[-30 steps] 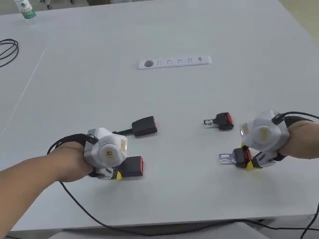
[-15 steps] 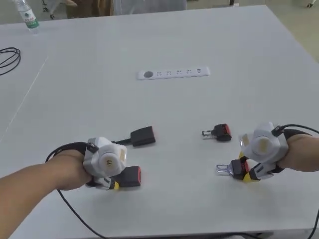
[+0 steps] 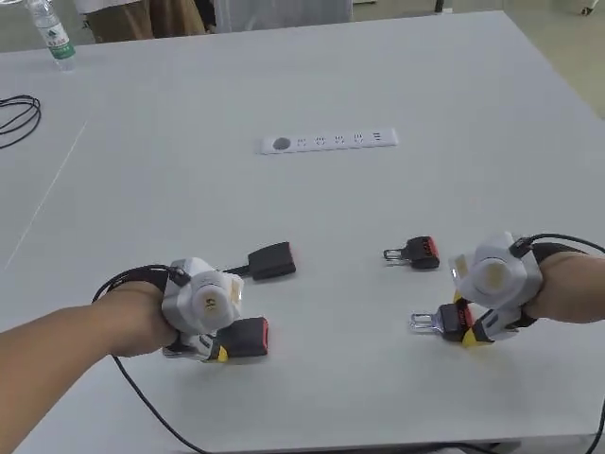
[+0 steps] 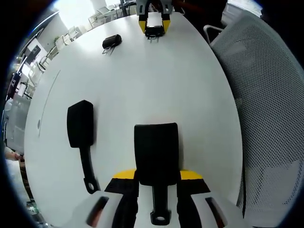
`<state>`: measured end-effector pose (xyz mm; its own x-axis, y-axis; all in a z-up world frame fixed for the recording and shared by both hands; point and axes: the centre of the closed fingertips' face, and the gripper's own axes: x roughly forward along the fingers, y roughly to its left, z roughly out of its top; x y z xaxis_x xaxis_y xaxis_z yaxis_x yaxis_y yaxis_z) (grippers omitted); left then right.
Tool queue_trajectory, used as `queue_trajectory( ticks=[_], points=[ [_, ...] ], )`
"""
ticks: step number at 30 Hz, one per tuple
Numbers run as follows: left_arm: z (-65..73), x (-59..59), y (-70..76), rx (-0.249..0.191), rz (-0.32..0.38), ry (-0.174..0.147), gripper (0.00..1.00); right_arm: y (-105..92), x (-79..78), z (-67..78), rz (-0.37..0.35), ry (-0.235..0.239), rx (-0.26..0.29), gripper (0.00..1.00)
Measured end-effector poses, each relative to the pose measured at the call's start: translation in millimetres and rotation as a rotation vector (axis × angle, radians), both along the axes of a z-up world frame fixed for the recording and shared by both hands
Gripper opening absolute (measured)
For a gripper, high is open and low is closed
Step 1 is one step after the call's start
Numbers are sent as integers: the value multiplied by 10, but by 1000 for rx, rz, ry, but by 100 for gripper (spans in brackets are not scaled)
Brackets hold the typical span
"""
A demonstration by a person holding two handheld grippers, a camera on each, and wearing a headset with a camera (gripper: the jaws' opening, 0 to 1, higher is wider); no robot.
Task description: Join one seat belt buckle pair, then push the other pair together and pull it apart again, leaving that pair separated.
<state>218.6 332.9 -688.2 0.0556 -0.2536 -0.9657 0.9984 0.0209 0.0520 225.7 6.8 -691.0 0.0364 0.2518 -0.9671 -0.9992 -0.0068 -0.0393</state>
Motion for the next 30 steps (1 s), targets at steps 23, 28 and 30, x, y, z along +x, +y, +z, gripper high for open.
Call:
queue_trajectory(
  ticks=[23, 28, 30],
  points=[
    [-7, -8, -1, 9, 9, 12, 31, 567, -99, 25, -62, -1, 104, 34],
    [-6, -21, 8, 10, 16, 14, 31, 827, -118, 29, -60, -3, 137, 34],
    [-7, -21, 9, 10, 14, 16, 31, 918, -116, 30, -58, -4, 144, 34]
  ],
)
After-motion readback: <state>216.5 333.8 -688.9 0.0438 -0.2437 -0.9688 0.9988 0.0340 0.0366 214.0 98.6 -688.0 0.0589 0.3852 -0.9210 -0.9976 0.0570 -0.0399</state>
